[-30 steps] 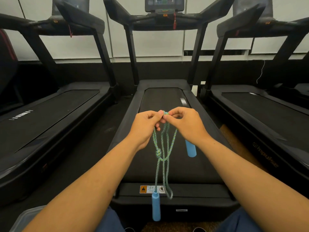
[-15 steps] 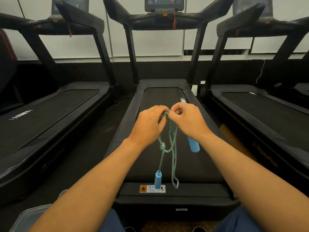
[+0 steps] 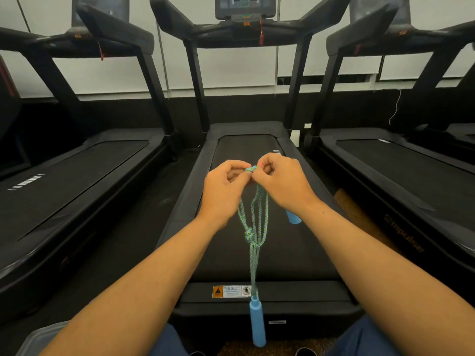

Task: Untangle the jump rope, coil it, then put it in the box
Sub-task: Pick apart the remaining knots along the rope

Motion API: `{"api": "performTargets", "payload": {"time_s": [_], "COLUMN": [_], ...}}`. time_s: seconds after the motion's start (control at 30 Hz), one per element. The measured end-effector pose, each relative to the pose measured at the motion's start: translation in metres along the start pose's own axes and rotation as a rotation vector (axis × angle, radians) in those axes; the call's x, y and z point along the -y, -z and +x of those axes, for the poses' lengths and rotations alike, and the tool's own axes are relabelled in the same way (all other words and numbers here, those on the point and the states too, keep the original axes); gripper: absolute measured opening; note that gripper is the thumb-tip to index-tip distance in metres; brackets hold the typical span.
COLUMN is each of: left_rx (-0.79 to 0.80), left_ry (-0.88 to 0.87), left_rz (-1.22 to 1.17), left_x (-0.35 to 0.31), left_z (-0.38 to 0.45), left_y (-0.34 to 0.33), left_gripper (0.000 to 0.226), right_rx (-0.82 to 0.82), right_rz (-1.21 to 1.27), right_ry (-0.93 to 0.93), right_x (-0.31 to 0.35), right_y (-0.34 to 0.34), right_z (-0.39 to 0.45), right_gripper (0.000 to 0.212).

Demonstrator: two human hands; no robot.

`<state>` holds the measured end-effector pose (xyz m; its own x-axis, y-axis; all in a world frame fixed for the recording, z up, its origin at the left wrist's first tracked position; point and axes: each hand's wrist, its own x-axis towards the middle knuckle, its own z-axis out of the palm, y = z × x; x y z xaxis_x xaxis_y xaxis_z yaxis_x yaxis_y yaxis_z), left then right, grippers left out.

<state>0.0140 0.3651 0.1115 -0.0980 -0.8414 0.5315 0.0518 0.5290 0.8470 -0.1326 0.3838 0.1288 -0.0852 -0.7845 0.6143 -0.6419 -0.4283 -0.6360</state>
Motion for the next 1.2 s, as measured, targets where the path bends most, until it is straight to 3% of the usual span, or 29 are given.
{"api": "performTargets", "payload": {"time_s": [0.2,0.33,0.43,0.63,0.7,0.8,0.93,1.03,1.1,1.2], "left_rx": [-0.005,0.105,0.176,0.123,0.084,0.042,0.087,0.121,0.142,0.164], "left_ry": [-0.139,-0.216,-0.278,-0.316,-0.252,-0.022,0.187,0.244,0.189,-0.113], "left_rz": [0.375,0.486,0.521,0.496,0.419,0.131,-0.233,-0.277,-0.147,0.418], "left_x": [0.002,0.003,0.003,0.0,0.0,-0.001,-0.003,-0.001,0.002,0.003], "left_z": [0.004,0.004,0.005,0.003,0.004,0.005,0.004,0.006,0.007,0.007], "left_y": [0.006,0.012,0.015,0.011,0.009,0.008,0.008,0.011,0.015,0.017], "left_gripper": [0.009,0.011,0.01,0.007,0.007,0.009,0.012,0.011,0.005,0.003], "right_rx": [0.104,0.217,0.197,0.103,0.068,-0.004,-0.034,-0.012,0.018,0.062], "right_rz": [-0.123,-0.166,-0.093,-0.001,0.02,0.006,-0.008,-0.004,-0.012,-0.048], "right_ry": [0.035,0.022,-0.012,-0.052,-0.051,0.001,0.058,0.063,0.041,0.017], "right_x": [-0.01,-0.01,-0.008,-0.005,-0.003,0.003,0.005,0.002,0.0,-0.006], "right_y": [0.0,0.006,0.007,0.002,-0.001,-0.003,-0.004,-0.004,-0.005,-0.007], "right_z": [0.0,0.001,-0.001,-0.001,-0.001,-0.003,-0.005,-0.005,-0.005,-0.005], "right_gripper": [0.012,0.006,0.007,0.017,0.018,0.021,0.02,0.019,0.019,0.017]}}
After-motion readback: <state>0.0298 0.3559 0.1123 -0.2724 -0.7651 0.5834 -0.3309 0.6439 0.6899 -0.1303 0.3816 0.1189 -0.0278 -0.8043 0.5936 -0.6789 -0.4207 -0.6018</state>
